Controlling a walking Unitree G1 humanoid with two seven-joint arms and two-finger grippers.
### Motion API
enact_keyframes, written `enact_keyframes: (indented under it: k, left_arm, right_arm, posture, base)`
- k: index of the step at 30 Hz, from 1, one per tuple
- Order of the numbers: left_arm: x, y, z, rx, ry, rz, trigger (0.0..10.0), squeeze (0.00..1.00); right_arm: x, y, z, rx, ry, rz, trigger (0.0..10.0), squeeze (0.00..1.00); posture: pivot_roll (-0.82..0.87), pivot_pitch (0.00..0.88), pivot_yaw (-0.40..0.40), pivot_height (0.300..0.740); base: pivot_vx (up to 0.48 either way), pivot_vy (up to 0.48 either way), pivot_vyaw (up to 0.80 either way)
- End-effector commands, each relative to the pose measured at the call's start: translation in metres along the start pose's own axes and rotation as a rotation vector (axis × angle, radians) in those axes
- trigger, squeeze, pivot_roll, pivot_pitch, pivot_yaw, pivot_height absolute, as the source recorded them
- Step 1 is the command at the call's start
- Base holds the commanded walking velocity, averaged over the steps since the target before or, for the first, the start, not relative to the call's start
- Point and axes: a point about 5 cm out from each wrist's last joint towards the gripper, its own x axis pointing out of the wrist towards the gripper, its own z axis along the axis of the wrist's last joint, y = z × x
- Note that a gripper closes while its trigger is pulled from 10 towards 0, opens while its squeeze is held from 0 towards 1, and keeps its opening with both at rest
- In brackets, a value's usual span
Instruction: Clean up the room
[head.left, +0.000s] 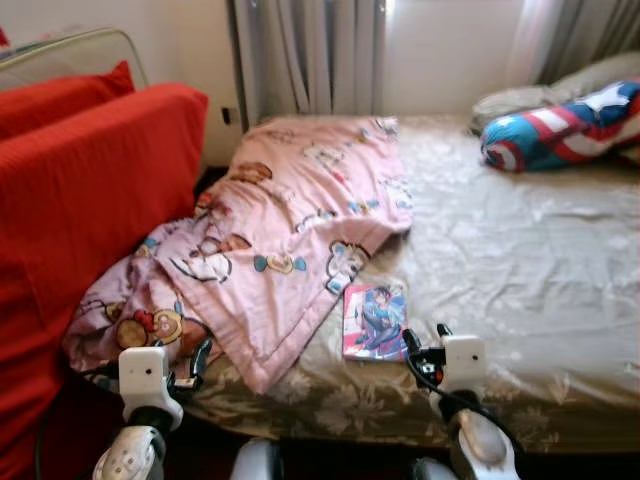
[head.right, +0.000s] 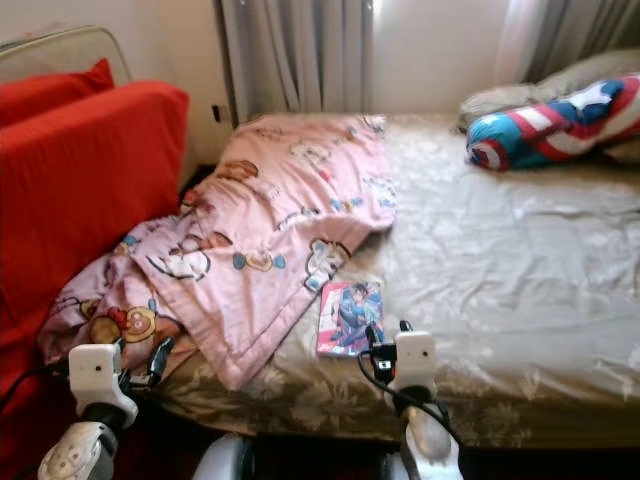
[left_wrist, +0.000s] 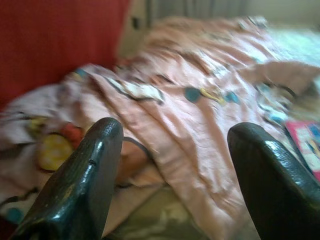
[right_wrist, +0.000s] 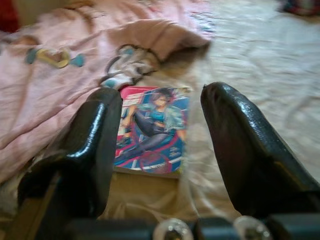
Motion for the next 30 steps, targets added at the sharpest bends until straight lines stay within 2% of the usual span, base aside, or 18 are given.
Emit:
enact_keyframes:
  k: [1, 8, 11, 13, 30]
  left_arm:
    - [-0.002, 0.003, -0.005, -0.001, 0.032, 0.007, 10.0, 0.0]
    - [-0.004, 0.002, -0.007, -0.006, 0.042, 0.011, 10.0, 0.0]
    - [-0.003, 0.001, -0.006, -0.011, 0.033, 0.008, 10.0, 0.0]
    - [-0.002, 0.0, -0.006, -0.012, 0.031, 0.007, 10.0, 0.0]
    - [0.006, 0.008, 0.006, 0.006, 0.005, 0.024, 10.0, 0.0]
  right_arm:
    - [0.002, 0.003, 0.0, 0.003, 0.0, 0.014, 10.0, 0.0]
    - [0.004, 0.004, 0.001, -0.017, -0.007, 0.039, 10.0, 0.0]
    - [0.005, 0.005, 0.003, -0.027, -0.017, 0.055, 10.0, 0.0]
    - [0.005, 0.005, 0.003, -0.015, -0.017, 0.049, 10.0, 0.0]
    - [0.015, 0.003, 0.01, 0.004, -0.021, 0.035, 10.0, 0.0]
  posture:
    - [0.02, 0.0, 0.041, 0.613]
    - [0.02, 0.0, 0.041, 0.613]
    - [0.02, 0.0, 0.041, 0.613]
    - [0.02, 0.0, 0.042, 0.613]
    - [0.04, 0.0, 0.041, 0.613]
  base:
    - [0.0, 0.0, 0.0]
    - [0.0, 0.0, 0.0]
    - [0.0, 0.0, 0.8]
    - [0.285, 0.0, 0.8]
    - [0.334, 0.0, 0.0]
